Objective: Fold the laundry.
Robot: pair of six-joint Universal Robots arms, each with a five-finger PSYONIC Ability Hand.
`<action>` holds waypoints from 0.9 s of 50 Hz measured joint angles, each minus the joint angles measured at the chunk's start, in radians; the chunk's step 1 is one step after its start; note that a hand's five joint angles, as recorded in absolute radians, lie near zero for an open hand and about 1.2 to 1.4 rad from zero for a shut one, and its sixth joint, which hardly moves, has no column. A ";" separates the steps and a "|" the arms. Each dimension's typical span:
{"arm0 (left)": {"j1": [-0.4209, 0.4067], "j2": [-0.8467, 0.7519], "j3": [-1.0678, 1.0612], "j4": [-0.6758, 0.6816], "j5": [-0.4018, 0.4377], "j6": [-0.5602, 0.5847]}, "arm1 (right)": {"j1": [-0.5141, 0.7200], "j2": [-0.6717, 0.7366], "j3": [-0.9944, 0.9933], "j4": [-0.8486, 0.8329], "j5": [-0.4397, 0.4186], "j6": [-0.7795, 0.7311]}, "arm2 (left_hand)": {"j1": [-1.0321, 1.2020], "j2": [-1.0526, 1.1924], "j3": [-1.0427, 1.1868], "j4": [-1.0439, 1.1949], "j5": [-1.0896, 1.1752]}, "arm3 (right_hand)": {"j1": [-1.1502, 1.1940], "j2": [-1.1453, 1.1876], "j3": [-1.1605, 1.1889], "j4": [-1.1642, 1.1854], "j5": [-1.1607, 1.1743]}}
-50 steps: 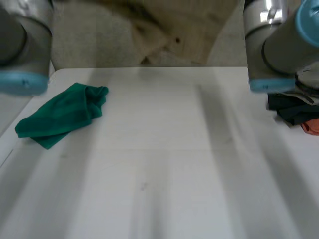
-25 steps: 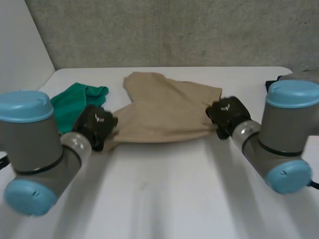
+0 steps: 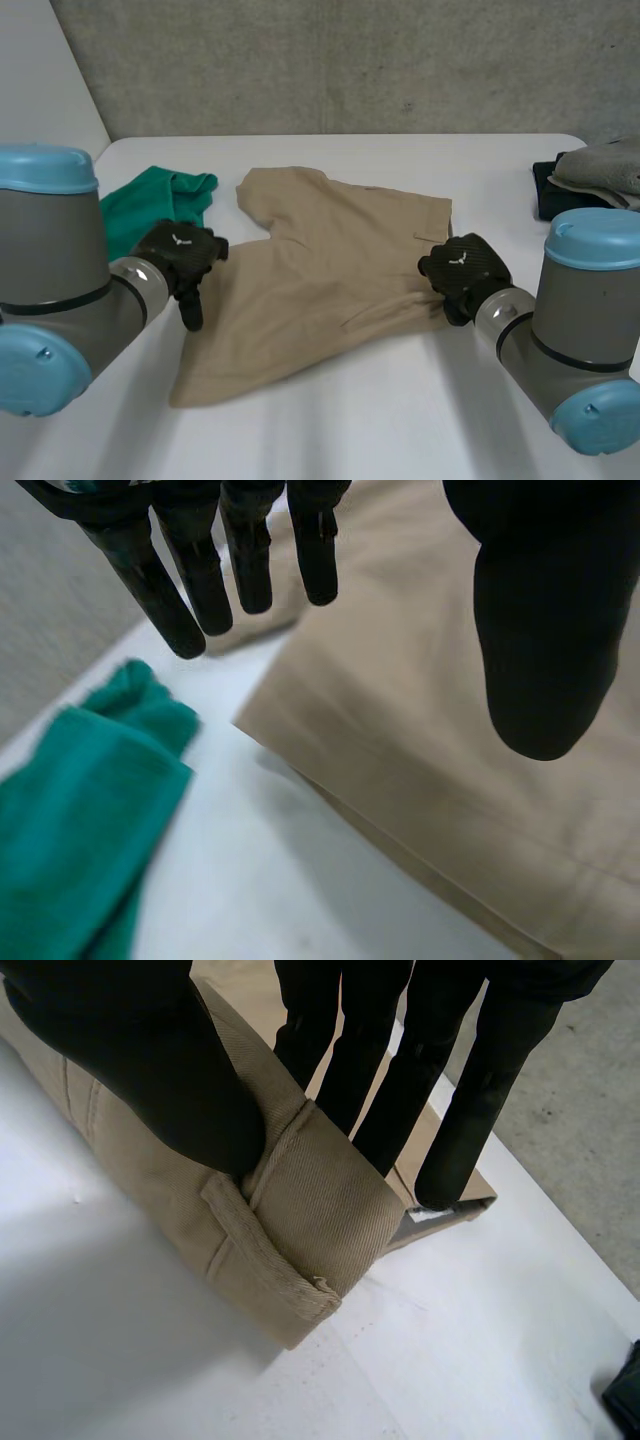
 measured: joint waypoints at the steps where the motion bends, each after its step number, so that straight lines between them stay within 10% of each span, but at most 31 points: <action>1: 0.000 -0.007 0.001 -0.007 0.003 -0.005 | -0.001 0.001 -0.001 -0.002 0.001 0.004 | 0.000 0.000 0.000 0.000 0.000 | 0.000 0.000 0.000 0.000 0.000; 34: -0.179 0.030 -0.230 0.067 -0.078 -0.065 | -0.032 0.146 -0.168 0.033 0.016 0.313 | 0.089 0.094 0.095 0.087 0.089 | 0.000 0.000 0.000 0.000 0.008; 38: -0.199 -0.010 -0.224 0.108 -0.106 -0.049 | -0.032 0.145 -0.170 0.034 0.018 0.312 | 0.262 0.260 0.246 0.243 0.245 | 0.000 0.000 0.000 0.000 0.008; 41: -0.216 -0.079 -0.197 0.172 -0.157 -0.004 | -0.032 0.135 -0.167 0.044 0.020 0.305 | 0.782 0.806 0.799 0.804 0.800 | 0.000 0.000 0.000 0.000 0.008; 45: -0.206 -0.076 -0.183 0.208 -0.210 0.025 | -0.023 0.093 -0.146 0.097 0.014 0.234 | 0.794 0.856 0.845 0.850 0.838 | 0.000 0.000 0.000 0.000 0.008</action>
